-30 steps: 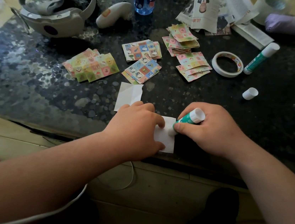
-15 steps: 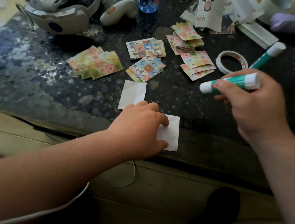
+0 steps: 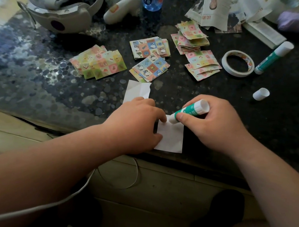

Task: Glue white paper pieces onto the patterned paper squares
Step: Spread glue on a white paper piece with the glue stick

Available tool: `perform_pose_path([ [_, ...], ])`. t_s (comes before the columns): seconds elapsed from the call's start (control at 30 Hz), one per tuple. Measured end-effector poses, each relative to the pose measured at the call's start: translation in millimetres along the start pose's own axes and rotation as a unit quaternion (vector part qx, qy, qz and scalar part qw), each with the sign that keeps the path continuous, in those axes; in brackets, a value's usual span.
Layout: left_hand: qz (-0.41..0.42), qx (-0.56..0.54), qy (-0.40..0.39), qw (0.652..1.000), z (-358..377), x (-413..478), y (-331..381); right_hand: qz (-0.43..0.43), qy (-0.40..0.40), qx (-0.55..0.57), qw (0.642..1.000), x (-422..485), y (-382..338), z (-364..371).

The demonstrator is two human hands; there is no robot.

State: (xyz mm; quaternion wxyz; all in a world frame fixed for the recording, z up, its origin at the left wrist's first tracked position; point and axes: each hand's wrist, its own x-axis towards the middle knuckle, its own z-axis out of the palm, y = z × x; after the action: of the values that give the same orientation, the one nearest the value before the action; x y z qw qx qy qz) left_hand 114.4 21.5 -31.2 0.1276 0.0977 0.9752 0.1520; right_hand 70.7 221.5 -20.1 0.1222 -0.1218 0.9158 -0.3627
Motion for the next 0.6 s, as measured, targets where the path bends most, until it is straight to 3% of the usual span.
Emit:
perform_pose_path([
  [0.4,-0.018,0.005,-0.004,1.000,-1.3,0.6,0.3,-0.009,-0.020,-0.039,0.999,0.5,-3.9,4.0],
  [0.6,-0.023,0.006,-0.007,1.000,-1.9,0.7,0.5,-0.007,0.011,-0.021,1.000,0.3,-2.6,5.9],
])
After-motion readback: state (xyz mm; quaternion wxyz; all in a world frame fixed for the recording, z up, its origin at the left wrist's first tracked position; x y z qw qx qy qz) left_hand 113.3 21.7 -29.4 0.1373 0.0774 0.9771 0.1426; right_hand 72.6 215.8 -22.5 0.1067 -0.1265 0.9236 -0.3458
